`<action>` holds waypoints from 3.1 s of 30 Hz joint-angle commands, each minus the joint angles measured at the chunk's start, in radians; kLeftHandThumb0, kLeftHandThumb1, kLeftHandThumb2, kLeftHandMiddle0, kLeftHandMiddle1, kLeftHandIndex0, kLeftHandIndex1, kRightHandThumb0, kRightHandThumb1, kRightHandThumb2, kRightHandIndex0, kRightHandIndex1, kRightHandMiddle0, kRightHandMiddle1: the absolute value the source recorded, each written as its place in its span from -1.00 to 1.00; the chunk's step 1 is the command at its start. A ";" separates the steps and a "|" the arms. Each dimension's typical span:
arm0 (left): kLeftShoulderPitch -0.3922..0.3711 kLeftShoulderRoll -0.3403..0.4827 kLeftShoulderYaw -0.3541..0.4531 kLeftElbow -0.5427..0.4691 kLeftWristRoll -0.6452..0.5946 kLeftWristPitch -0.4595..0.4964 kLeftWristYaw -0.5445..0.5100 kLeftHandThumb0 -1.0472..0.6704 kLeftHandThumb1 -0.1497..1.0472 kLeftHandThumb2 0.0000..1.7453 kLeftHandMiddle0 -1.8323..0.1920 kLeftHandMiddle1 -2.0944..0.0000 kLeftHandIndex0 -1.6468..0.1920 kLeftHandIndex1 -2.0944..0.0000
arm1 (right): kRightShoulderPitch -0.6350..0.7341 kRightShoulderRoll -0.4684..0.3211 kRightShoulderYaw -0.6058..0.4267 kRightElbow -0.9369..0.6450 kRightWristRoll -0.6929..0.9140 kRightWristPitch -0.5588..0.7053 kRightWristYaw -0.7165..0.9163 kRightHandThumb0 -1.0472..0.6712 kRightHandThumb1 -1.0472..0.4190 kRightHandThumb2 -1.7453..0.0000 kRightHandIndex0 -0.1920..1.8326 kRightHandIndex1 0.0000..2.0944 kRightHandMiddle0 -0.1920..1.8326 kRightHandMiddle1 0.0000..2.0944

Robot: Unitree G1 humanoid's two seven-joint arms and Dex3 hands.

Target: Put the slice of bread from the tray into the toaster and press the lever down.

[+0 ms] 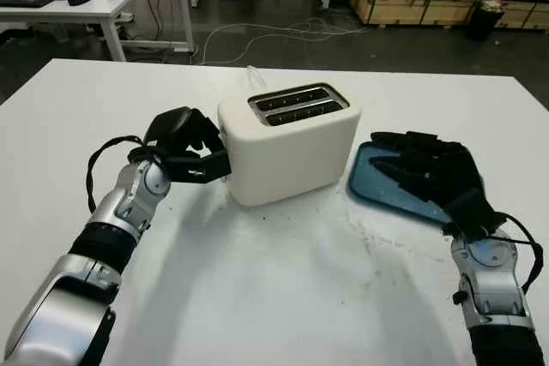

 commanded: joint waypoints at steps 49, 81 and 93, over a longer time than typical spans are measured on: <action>0.030 0.315 0.398 -0.527 -0.108 0.136 -0.375 -0.22 0.52 -1.00 -0.07 0.06 -0.24 0.48 | -0.748 -0.284 0.137 0.529 -0.169 -0.101 0.187 -0.40 -0.61 1.00 0.28 -0.99 0.17 -0.99; -0.060 0.302 0.297 -0.480 -0.055 0.172 -0.458 -0.17 0.53 -1.00 -0.16 0.05 -0.37 0.56 | -0.783 -0.279 0.231 0.547 -0.284 -0.129 0.156 -0.31 -0.59 1.00 0.31 -0.94 0.20 -0.99; -0.059 0.296 0.299 -0.490 -0.062 0.181 -0.460 -0.17 0.54 -1.00 -0.11 0.00 -0.33 0.51 | -0.787 -0.279 0.229 0.543 -0.286 -0.111 0.158 -0.31 -0.58 1.00 0.30 -0.90 0.20 -0.99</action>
